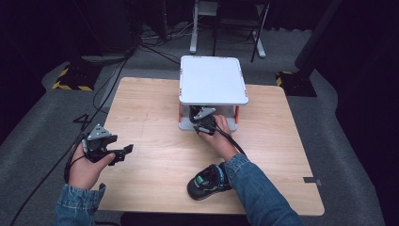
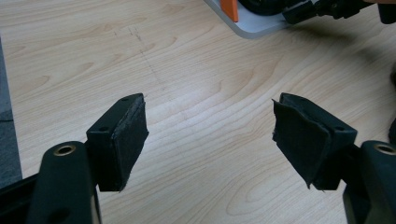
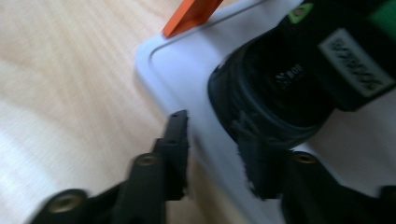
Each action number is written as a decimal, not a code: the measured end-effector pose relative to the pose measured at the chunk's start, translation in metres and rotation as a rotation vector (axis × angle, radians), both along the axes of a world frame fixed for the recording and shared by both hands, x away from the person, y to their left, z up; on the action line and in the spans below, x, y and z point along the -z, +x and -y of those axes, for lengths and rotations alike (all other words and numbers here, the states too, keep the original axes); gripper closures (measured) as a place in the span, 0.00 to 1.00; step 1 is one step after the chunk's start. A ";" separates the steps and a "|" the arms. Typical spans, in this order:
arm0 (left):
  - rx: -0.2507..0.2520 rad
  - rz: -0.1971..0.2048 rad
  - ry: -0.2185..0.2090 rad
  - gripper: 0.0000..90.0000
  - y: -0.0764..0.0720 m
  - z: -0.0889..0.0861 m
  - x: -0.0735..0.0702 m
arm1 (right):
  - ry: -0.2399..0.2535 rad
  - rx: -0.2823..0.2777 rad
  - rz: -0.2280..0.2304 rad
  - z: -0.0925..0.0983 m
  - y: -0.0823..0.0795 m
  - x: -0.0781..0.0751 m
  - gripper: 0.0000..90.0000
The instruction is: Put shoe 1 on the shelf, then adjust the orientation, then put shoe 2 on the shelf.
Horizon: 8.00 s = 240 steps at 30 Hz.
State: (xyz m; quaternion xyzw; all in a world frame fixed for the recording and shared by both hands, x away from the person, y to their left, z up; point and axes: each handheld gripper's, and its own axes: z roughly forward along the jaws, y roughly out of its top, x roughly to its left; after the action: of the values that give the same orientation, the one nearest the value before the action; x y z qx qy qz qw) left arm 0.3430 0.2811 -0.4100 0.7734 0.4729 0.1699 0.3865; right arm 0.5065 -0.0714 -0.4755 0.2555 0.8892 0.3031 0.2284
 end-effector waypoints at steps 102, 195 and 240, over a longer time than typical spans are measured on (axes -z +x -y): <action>0.075 -0.024 0.001 0.28 0.029 0.025 0.000 | 0.161 -0.080 -0.378 0.084 -0.153 -0.056 0.69; 0.152 -0.029 0.003 0.28 0.051 0.052 0.001 | 0.206 0.250 -0.451 0.186 -0.148 -0.036 0.35; 0.056 -0.043 0.008 0.28 0.029 0.023 0.006 | 0.398 0.291 -0.188 0.152 -0.081 -0.052 0.79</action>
State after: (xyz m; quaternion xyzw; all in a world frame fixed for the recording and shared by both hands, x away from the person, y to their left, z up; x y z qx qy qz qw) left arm 0.3719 0.2582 -0.4160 0.7914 0.4586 0.1443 0.3776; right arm 0.4254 -0.2238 -0.4232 0.4474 0.7834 0.4110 0.1313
